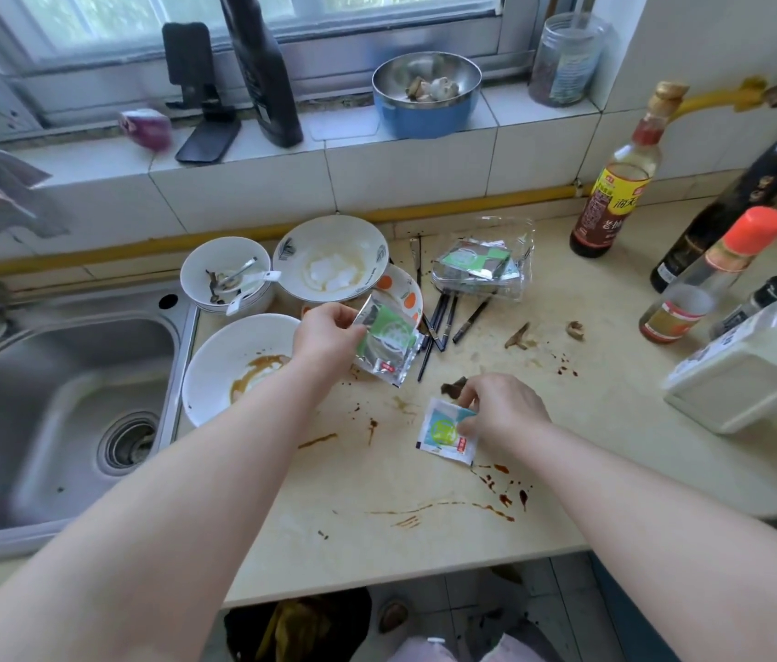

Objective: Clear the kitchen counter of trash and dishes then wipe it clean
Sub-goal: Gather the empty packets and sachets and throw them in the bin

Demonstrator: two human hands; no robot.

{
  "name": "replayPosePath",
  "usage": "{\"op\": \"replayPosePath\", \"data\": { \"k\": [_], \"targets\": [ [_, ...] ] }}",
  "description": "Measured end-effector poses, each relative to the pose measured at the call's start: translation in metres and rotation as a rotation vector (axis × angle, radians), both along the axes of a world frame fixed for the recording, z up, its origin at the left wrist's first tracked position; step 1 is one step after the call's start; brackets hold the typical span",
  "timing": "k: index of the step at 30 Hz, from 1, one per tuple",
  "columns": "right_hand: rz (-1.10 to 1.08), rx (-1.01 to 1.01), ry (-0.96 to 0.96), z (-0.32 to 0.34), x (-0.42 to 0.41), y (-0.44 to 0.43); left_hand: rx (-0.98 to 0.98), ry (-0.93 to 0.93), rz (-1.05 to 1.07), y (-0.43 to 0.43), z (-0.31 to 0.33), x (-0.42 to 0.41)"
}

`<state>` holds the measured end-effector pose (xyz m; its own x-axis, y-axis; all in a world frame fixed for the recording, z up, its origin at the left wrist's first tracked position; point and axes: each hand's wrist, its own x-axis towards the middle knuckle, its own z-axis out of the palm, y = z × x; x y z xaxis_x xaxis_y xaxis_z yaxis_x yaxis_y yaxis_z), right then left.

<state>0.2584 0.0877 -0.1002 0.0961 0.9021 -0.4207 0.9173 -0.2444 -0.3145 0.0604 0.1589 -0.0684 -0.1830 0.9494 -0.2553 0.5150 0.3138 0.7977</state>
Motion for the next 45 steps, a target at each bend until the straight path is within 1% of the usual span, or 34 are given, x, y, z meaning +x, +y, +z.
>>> {"op": "replayPosePath", "data": {
  "k": [2, 3, 7, 8, 10, 12, 14, 17, 20, 23, 26, 28, 32, 35, 37, 39, 41, 45],
  "targets": [
    [0.002, -0.040, 0.035, 0.000, 0.003, 0.003, 0.006, 0.027, 0.004, 0.001, 0.000, 0.003],
    [-0.004, -0.061, 0.083, -0.001, 0.006, 0.005, 0.009, 0.042, 0.012, 0.001, 0.001, 0.004],
    [-0.058, -0.095, 0.373, 0.003, 0.022, 0.016, 0.017, 0.080, 0.069, 0.006, 0.007, 0.009],
    [-0.106, -0.065, 0.434, 0.006, 0.027, 0.020, 0.028, 0.086, 0.084, 0.009, 0.008, 0.010],
    [-0.227, 0.061, 0.494, 0.013, 0.036, 0.033, 0.034, 0.088, 0.115, 0.014, 0.009, 0.013],
    [-0.345, 0.209, 0.507, 0.019, 0.047, 0.052, 0.042, 0.091, 0.136, 0.020, 0.012, 0.017],
    [-0.455, 0.291, 0.509, 0.027, 0.055, 0.072, 0.054, 0.100, 0.149, 0.026, 0.015, 0.022],
    [-0.549, 0.339, 0.503, 0.040, 0.067, 0.101, 0.058, 0.096, 0.171, 0.035, 0.018, 0.029],
    [-0.632, 0.335, 0.592, 0.044, 0.073, 0.125, 0.044, 0.095, 0.204, 0.043, 0.019, 0.037],
    [-0.618, 0.267, 0.605, 0.043, 0.076, 0.138, 0.033, 0.075, 0.228, 0.048, 0.020, 0.046],
    [-0.600, 0.283, 0.409, 0.041, 0.083, 0.141, 0.030, 0.015, 0.214, 0.054, 0.021, 0.059],
    [-0.623, 0.319, 0.351, 0.037, 0.092, 0.142, 0.024, -0.029, 0.209, 0.060, 0.021, 0.068],
    [-0.637, 0.300, 0.331, 0.029, 0.113, 0.140, 0.016, -0.096, 0.204, 0.075, 0.021, 0.094],
    [-0.616, 0.280, 0.372, 0.025, 0.122, 0.138, -0.003, -0.124, 0.141, 0.085, 0.018, 0.114],
    [-0.608, 0.273, 0.416, 0.022, 0.125, 0.138, -0.064, -0.074, 0.042, 0.090, 0.014, 0.125],
    [-0.591, 0.240, 0.456, 0.022, 0.125, 0.138, -0.101, 0.070, -0.027, 0.094, 0.010, 0.130],
    [-0.554, 0.209, 0.482, 0.022, 0.123, 0.139, -0.090, 0.174, -0.015, 0.096, 0.008, 0.133],
    [-0.532, 0.179, 0.506, 0.019, 0.116, 0.145, -0.093, 0.212, 0.025, 0.101, 0.007, 0.134]
  ]
}}
